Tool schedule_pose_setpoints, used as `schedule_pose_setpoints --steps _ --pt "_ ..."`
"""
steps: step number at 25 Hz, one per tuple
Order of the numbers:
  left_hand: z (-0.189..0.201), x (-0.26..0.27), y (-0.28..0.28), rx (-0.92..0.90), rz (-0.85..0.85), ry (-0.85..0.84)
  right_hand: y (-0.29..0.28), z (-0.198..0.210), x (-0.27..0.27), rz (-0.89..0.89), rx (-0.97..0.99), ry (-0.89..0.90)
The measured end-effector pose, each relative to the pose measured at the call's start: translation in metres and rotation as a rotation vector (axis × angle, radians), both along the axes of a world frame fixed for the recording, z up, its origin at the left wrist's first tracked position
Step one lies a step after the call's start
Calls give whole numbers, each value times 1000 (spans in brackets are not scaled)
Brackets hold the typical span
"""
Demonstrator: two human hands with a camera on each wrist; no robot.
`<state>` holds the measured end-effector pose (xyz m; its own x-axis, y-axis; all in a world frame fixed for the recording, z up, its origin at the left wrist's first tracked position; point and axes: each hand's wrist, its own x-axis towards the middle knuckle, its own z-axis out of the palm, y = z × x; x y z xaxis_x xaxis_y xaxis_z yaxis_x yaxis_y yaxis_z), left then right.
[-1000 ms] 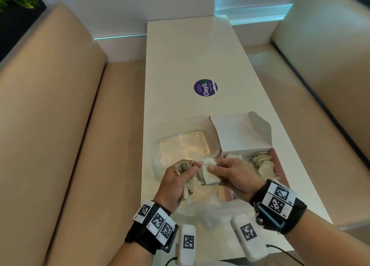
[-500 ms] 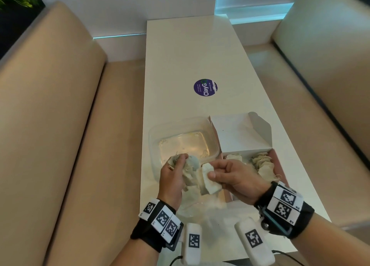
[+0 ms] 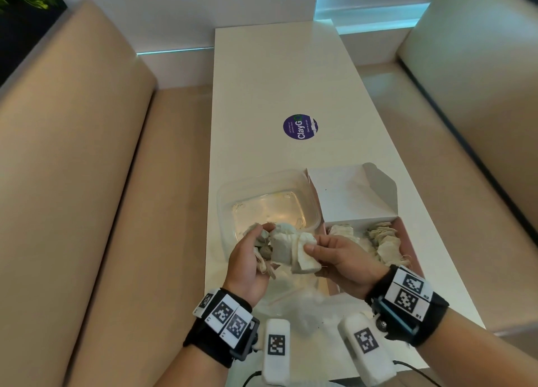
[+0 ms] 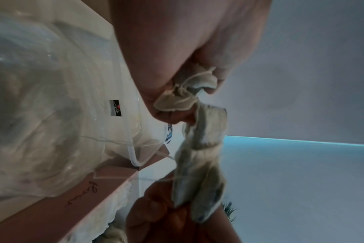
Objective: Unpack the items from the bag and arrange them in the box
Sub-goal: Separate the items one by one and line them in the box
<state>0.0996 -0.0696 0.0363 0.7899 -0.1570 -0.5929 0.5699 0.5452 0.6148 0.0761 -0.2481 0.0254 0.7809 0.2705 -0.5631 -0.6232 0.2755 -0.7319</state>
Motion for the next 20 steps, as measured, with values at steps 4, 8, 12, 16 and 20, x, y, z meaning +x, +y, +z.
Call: schedule_pose_setpoints --steps 4,8,12,16,20 --pt "-5 1 5 70 -97 -43 -7 2 0 -23 156 30" --pt "-10 -5 4 99 -257 -152 -9 8 3 18 240 -3" --pt "-13 -9 6 206 -378 -220 -6 10 6 63 153 -38" --pt "-18 -7 9 234 -170 -238 -13 14 5 -53 164 -71" --pt "-17 -3 9 208 20 -267 -14 11 0 -39 235 -44"
